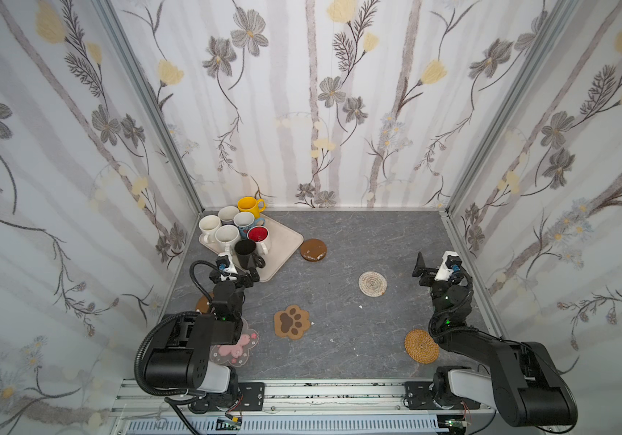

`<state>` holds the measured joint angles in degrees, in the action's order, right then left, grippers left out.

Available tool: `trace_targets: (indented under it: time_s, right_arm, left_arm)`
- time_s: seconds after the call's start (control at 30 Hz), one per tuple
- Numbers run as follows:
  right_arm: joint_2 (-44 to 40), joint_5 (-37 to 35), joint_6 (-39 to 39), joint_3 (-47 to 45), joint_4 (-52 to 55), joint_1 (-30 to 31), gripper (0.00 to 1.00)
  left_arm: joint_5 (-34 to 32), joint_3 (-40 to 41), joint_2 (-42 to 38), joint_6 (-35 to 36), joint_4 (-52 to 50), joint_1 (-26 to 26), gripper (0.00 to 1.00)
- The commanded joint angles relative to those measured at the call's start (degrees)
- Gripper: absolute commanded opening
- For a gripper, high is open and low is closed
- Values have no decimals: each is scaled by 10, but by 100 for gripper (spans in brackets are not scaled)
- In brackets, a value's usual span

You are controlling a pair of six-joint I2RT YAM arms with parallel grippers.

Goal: Place cups on coasters
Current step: Move the coaster to the top-center of the table.

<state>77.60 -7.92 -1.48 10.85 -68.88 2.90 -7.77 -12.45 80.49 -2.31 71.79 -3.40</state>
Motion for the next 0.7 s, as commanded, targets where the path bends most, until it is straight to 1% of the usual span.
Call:
trace_targets:
  time_s: [0.0, 0.07, 0.17, 0.27, 0.37, 0.43, 0.53, 0.57, 0.67]
  right_arm:
    - [-36, -25, -7, 9, 57, 3, 100]
    - [-69, -52, -25, 17, 102, 3, 100]
    - [-116, -63, -40, 16, 136, 3, 100]
    - [-173, -69, -66, 18, 180, 4, 100]
    - [-221, -70, -109, 46, 264, 4, 100]
    - [-243, -68, -136, 73, 332, 4, 100]
    - [-262, -52, -174, 114, 422, 4, 100]
    - [-262, -43, -191, 131, 460, 4, 100]
    - [-249, 7, -216, 178, 553, 4, 100]
  left_arm:
    - [0, 0, -45, 6, -38, 1, 100]
    - [2, -2, -89, 1, -59, 1, 100]
    - [32, -18, -154, -18, -113, 1, 100]
    - [57, -57, -203, -46, -210, 0, 100]
    - [81, -108, -233, -65, -321, -7, 100]
    - [88, -147, -246, -68, -388, -23, 100]
    - [106, -219, -247, -94, -482, -61, 100]
    - [104, -255, -238, -100, -526, -87, 100]
    - [54, -348, -194, -93, -633, -183, 100]
